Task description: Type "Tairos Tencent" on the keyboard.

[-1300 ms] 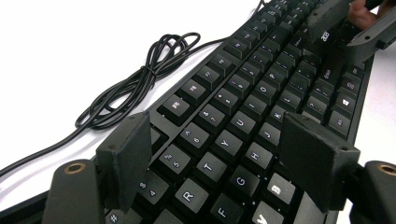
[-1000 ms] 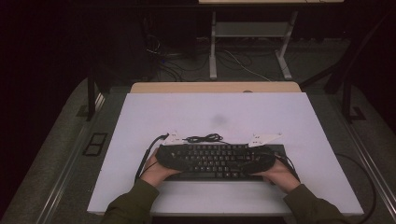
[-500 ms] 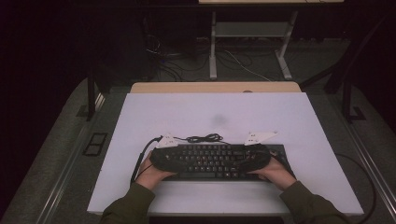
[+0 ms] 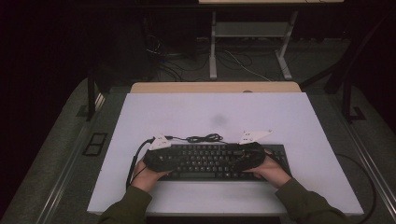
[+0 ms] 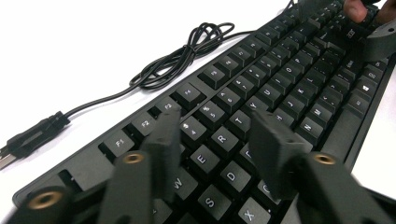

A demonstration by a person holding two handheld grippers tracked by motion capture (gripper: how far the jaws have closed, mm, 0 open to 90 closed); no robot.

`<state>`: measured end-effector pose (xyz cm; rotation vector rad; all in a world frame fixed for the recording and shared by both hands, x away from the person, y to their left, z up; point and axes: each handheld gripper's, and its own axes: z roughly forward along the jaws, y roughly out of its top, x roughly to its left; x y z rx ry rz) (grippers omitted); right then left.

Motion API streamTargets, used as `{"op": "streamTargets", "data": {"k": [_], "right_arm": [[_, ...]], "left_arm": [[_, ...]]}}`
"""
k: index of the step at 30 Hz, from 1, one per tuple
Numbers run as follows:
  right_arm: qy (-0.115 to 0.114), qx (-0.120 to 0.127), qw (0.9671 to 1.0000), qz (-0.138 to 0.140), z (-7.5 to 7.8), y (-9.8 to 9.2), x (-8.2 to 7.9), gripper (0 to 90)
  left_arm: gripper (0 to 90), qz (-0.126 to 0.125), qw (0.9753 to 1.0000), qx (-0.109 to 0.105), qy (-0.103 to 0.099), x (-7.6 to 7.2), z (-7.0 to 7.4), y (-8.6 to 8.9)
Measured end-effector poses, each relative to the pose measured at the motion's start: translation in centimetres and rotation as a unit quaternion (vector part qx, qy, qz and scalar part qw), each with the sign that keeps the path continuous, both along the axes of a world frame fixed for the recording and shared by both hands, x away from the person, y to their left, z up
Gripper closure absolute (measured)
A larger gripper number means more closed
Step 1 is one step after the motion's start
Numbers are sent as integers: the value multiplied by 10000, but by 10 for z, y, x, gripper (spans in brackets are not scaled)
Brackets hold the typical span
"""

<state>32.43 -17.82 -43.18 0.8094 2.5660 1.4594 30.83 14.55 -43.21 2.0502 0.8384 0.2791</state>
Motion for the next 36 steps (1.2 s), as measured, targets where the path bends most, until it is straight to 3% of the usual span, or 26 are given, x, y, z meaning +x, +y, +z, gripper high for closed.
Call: {"op": "streamTargets", "data": {"k": [12, 23, 26, 36], "right_arm": [[-28, 10, 10000, 29, 1, 5, 0, 243], [-87, 12, 10000, 10, 3, 7, -1, 243], [-85, -1, 10000, 28, 3, 8, -2, 243], [-81, 12, 10000, 16, 3, 7, -1, 243]], "left_arm": [[888, 163, 9997, 74, 176, 2, -2, 3], [888, 191, 9995, 130, 215, 4, -4, 3], [888, 194, 9995, 64, 244, 5, -5, 1], [890, 115, 9994, 171, 289, 5, -7, -3]]}}
